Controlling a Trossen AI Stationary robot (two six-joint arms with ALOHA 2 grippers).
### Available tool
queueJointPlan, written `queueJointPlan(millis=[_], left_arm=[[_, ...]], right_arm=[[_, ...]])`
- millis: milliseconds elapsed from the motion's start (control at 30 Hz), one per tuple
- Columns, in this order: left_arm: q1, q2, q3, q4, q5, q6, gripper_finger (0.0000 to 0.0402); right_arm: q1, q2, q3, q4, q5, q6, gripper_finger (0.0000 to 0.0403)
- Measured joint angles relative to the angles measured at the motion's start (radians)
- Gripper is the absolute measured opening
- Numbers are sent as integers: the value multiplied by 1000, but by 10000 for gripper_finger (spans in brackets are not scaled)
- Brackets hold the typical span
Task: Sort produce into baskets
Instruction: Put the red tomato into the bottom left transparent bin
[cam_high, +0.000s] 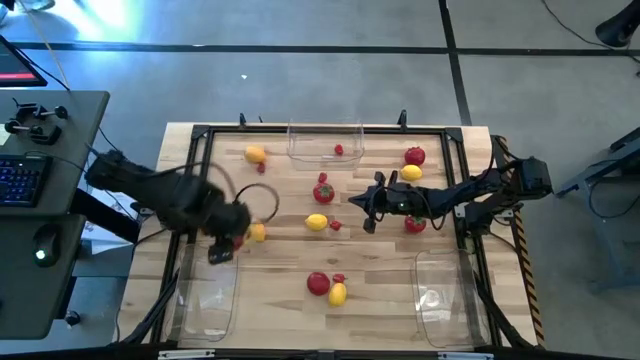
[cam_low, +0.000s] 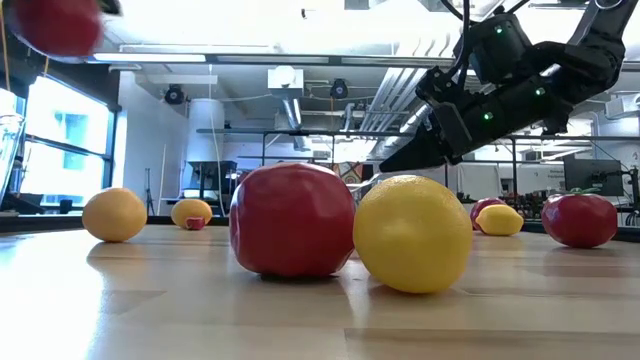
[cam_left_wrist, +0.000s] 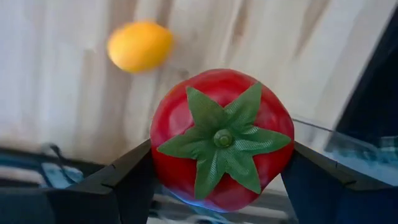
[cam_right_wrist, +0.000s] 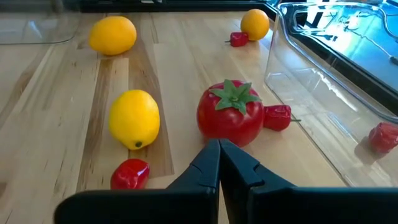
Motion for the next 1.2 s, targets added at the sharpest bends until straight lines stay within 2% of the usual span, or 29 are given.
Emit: queueJointPlan(millis=[100, 233, 400, 600, 733, 967, 1200], left_arm=[[-127, -20, -10, 7, -16, -188, 274], [-268, -41, -87, 19, -35, -426, 273], [-375, -65, -270, 121, -8, -560, 273], [-386, -95, -500, 414, 52, -577, 273], [-386, -90, -586, 505, 97, -579, 273], [-385, -53, -628, 547, 123, -529, 273], [-383, -46, -627, 559, 60, -478, 277]], right_arm=[[0, 0, 0, 0, 0, 0, 0], [1, 0, 0, -1, 0, 5, 0], [2, 0, 0, -1, 0, 8, 0], [2, 0, 0, -1, -1, 50, 0], [11, 0, 0, -4, 0, 57, 0], [41, 0, 0, -7, -1, 52, 0], [48, 0, 0, -7, 0, 50, 0]])
